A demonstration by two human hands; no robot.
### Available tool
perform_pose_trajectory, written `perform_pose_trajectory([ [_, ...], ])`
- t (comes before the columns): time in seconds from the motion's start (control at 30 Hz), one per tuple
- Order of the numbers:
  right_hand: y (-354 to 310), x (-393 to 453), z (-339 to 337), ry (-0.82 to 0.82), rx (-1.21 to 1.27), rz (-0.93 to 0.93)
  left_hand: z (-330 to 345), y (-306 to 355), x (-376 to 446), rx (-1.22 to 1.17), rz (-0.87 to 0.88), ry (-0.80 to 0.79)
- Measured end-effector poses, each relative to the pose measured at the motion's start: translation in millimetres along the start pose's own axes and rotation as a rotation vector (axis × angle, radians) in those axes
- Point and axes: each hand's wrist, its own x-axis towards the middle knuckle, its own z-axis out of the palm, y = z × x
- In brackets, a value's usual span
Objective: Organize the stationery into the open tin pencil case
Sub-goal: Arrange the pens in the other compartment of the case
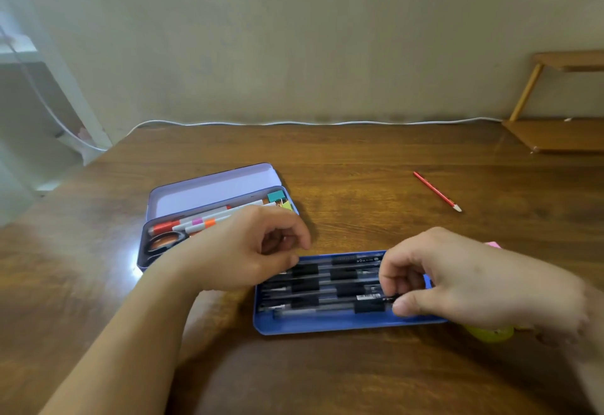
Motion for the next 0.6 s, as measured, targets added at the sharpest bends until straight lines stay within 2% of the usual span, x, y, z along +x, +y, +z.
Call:
perform_pose_trajectory([
  [0.3,-7.3,2.5,13.4,0.107,-0.139,-0.025,0.9,6.9,-1.2,0.086,0.021,-0.177],
  [0.47,-10.8,2.0,15.8,0.156,-0.275,-0.033,1.4,6.5,-0.2,0.141,-0.007,-0.201],
  [0.53,-11.4,0.7,13.1,0.132,-0.267,-0.034,0.4,7.2,-1.0,0.133,-0.009,-0.205],
  [0.6,-8.0,0.5,2.7,0.073,-0.116,-0.003,0.3,7.7,-1.1,0.122,0.001,-0.199],
])
